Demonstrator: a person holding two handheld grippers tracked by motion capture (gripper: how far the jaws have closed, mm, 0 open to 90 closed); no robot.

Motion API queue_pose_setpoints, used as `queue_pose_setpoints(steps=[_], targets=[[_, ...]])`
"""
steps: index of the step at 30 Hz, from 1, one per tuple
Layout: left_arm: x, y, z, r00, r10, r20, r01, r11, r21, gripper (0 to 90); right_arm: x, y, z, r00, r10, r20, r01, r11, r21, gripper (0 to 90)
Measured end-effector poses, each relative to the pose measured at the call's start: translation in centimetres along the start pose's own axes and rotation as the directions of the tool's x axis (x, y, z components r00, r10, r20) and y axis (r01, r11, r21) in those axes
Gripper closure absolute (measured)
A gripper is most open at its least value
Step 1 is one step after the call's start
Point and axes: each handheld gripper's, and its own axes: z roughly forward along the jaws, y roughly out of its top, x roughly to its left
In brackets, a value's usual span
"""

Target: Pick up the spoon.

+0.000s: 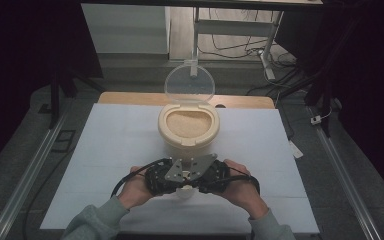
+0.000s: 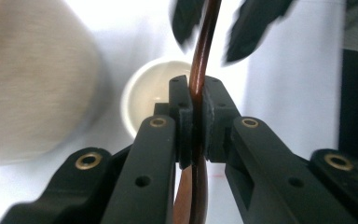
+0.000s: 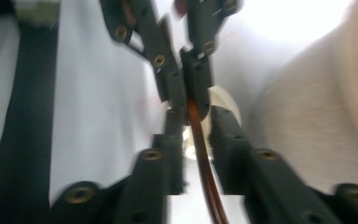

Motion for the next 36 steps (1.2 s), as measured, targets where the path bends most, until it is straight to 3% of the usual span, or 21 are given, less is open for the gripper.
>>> queue_pose_setpoints(steps=[2, 4, 6, 7, 9, 11, 12, 14, 16, 18, 21, 23, 24, 26, 29, 30, 31, 32, 33, 34, 36], targets=[[0.1, -0.1, -0.2, 0.9997, -0.008, -0.024, 0.007, 0.9999, -0.016, 83.8, -0.5, -0.5, -1.3, 0.9944, 0.086, 0.063, -0.079, 0.992, -0.098, 61.5], [0.2, -0.3, -0.4, 0.9982, -0.021, -0.057, 0.018, 0.9988, -0.045, 83.8, -1.0, -1.2, -2.4, 0.9783, 0.185, 0.093, -0.165, 0.967, -0.195, 54.3], [0.0, -0.5, -0.7, 0.9942, -0.032, -0.103, 0.025, 0.9974, -0.068, 83.8, -1.1, -2.0, -3.2, 0.9535, 0.269, 0.136, -0.23, 0.941, -0.247, 49.0], [0.0, -0.5, -0.7, 0.9942, -0.032, -0.103, 0.025, 0.9974, -0.068, 83.8, -1.1, -2.0, -3.2, 0.9535, 0.269, 0.136, -0.23, 0.941, -0.247, 49.0], [0.0, -0.9, -0.7, 0.9915, -0.043, -0.123, 0.034, 0.9965, -0.076, 83.8, -0.8, -3.0, -3.9, 0.9117, 0.369, 0.181, -0.305, 0.903, -0.302, 42.9], [0.0, -0.9, -0.6, 0.991, -0.047, -0.125, 0.038, 0.9964, -0.075, 83.8, -0.7, -3.7, -4.1, 0.8897, 0.421, 0.177, -0.348, 0.876, -0.333, 38.8], [0.1, -1.0, -0.6, 0.9908, -0.053, -0.125, 0.043, 0.9961, -0.077, 83.8, -0.7, -3.7, -4.1, 0.8897, 0.421, 0.177, -0.348, 0.876, -0.333, 38.8], [0.1, -1.1, -0.7, 0.9897, -0.063, -0.128, 0.052, 0.9948, -0.087, 83.8, -0.6, -4.4, -4.0, 0.8514, 0.488, 0.193, -0.403, 0.844, -0.355, 33.8], [0.0, -1.2, -0.8, 0.9889, -0.069, -0.131, 0.057, 0.9938, -0.096, 83.7, -0.5, -4.9, -3.9, 0.8321, 0.517, 0.2, -0.427, 0.827, -0.365, 32.6], [0.0, -1.2, -0.8, 0.9882, -0.073, -0.134, 0.06, 0.9931, -0.101, 83.7, -0.3, -5.1, -3.9, 0.8269, 0.525, 0.203, -0.431, 0.823, -0.37, 31.9], [-0.1, -1.2, -0.7, 0.9867, -0.079, -0.142, 0.063, 0.9919, -0.11, 83.8, 0.2, -5.5, -3.7, 0.8139, 0.544, 0.204, -0.437, 0.805, -0.401, 30.4], [-0.1, -1.2, -0.7, 0.9859, -0.083, -0.145, 0.066, 0.9911, -0.115, 83.7, 0.9, -5.8, -3.6, 0.7944, 0.568, 0.215, -0.446, 0.786, -0.428, 31.1], [-0.1, -1.2, -0.7, 0.9851, -0.085, -0.149, 0.068, 0.9905, -0.12, 83.7, 0.9, -5.8, -3.6, 0.7944, 0.568, 0.215, -0.446, 0.786, -0.428, 31.1], [-0.1, -1.3, -0.8, 0.9841, -0.093, -0.151, 0.073, 0.9889, -0.129, 83.7, 1.0, -6.1, -3.7, 0.7786, 0.589, 0.216, -0.464, 0.772, -0.434, 30.6], [-0.2, -1.3, -0.9, 0.9814, -0.101, -0.163, 0.079, 0.9871, -0.14, 83.6, 1.3, -6.4, -3.6, 0.7529, 0.63, 0.19, -0.501, 0.736, -0.456, 30.3], [-0.3, -1.3, -0.9, 0.9808, -0.107, -0.163, 0.083, 0.9859, -0.145, 83.6, 1.3, -6.4, -3.6, 0.7529, 0.63, 0.19, -0.501, 0.736, -0.456, 30.3], [-0.3, -1.3, -0.8, 0.9807, -0.114, -0.159, 0.09, 0.9846, -0.15, 83.7, 1.6, -6.5, -3.5, 0.7434, 0.646, 0.175, -0.514, 0.718, -0.469, 29.9], [-0.3, -1.2, -0.8, 0.9803, -0.122, -0.156, 0.097, 0.983, -0.156, 83.7, 1.6, -6.5, -3.5, 0.7434, 0.646, 0.175, -0.514, 0.718, -0.469, 29.9], [-0.3, -1.1, -0.8, 0.9794, -0.13, -0.155, 0.104, 0.9814, -0.161, 83.7, 1.7, -6.5, -3.4, 0.7341, 0.661, 0.156, -0.529, 0.7, -0.48, 31.0], [-0.4, -1.1, -0.8, 0.979, -0.131, -0.156, 0.105, 0.9807, -0.164, 83.6, 1.8, -6.5, -3.3, 0.7296, 0.667, 0.153, -0.532, 0.694, -0.485, 31.4], [-0.5, -0.9, -0.7, 0.977, -0.137, -0.163, 0.109, 0.9793, -0.171, 83.7, 2.0, -6.6, -3.3, 0.7074, 0.686, 0.17, -0.537, 0.679, -0.501, 31.5]])
